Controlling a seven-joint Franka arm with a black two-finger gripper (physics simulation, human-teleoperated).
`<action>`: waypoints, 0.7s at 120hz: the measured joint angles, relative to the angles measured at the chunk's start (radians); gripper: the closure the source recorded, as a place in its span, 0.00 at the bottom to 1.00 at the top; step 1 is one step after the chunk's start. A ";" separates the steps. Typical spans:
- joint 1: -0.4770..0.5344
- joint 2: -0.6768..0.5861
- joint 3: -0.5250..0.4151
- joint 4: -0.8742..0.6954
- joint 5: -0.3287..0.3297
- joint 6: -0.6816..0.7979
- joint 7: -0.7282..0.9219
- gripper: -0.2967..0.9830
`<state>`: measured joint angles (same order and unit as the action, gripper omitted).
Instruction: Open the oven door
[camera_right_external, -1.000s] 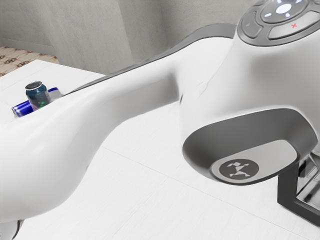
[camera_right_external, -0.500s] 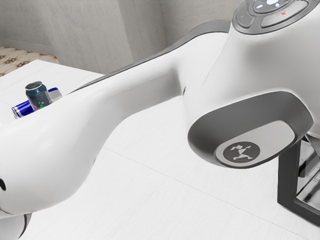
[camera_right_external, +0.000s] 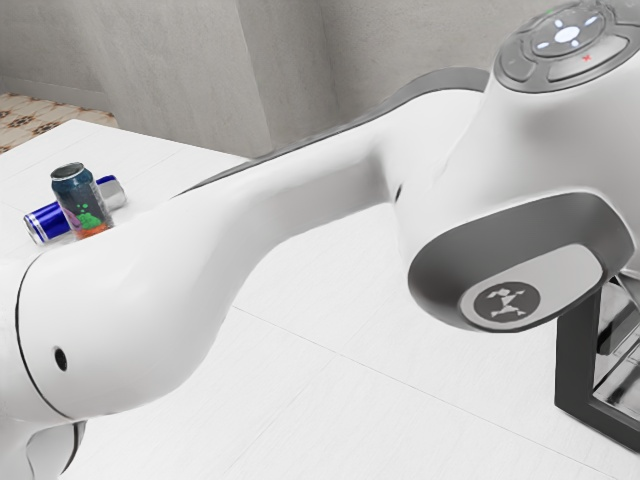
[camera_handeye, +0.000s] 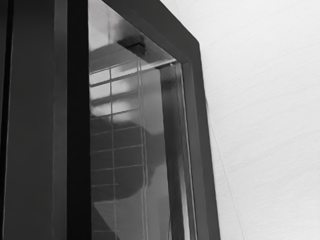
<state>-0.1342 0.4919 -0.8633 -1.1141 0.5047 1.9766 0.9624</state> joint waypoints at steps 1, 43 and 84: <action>0.000 0.002 0.000 0.000 0.000 0.000 0.000 0.25; -0.013 0.026 0.017 0.001 0.000 0.010 0.008 0.23; -0.075 0.027 0.052 -0.001 0.000 0.008 0.010 0.26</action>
<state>-0.2089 0.5185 -0.8113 -1.1152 0.5048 1.9845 0.9726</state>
